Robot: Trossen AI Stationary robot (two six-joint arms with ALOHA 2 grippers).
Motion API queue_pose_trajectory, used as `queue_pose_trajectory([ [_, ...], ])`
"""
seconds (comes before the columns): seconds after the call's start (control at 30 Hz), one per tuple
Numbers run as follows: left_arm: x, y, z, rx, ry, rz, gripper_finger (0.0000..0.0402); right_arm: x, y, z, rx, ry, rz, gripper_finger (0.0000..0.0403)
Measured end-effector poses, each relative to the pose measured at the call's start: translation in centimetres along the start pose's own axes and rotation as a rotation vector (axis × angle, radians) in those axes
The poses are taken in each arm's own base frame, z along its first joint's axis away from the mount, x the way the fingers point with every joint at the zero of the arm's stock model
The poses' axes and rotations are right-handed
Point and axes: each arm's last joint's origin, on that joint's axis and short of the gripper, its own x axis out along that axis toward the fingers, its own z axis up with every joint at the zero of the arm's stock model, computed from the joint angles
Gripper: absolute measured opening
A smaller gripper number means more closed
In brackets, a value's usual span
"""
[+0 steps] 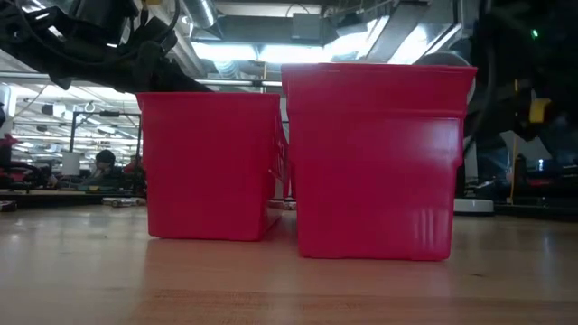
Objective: Sort batteries
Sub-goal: Put the silver battery into the right red bin
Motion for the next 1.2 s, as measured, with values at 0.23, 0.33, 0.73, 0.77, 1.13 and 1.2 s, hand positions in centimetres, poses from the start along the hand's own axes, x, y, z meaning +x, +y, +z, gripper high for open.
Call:
queue_pose_trajectory([
  [0.23, 0.0, 0.0, -0.1, 0.003, 0.006, -0.001, 0.0095, 1.5, -0.6, 0.1, 0.042, 0.008, -0.034, 0.0163],
  [0.33, 0.0, 0.0, -0.1, 0.003, 0.006, -0.001, 0.0095, 1.5, -0.6, 0.2, 0.051, -0.004, -0.039, 0.0163],
  [0.73, 0.0, 0.0, 0.0, 0.004, 0.005, -0.001, 0.0095, 2.6, 0.2, 0.9, 0.355, -0.048, 0.074, 0.0163],
  [0.77, 0.0, 0.0, 0.0, 0.004, 0.005, -0.001, 0.0095, 2.8, 0.1, 0.9, 0.375, -0.045, 0.069, 0.0163],
  [1.13, 0.0, 0.0, 0.0, 0.007, 0.005, -0.001, 0.0095, 5.3, -0.4, 1.3, 0.456, -0.055, 0.108, 0.0162],
  [1.2, 0.0, 0.0, 0.0, 0.009, 0.005, -0.001, 0.0095, 5.8, -0.6, 1.4, 0.459, -0.055, 0.107, 0.0157],
])
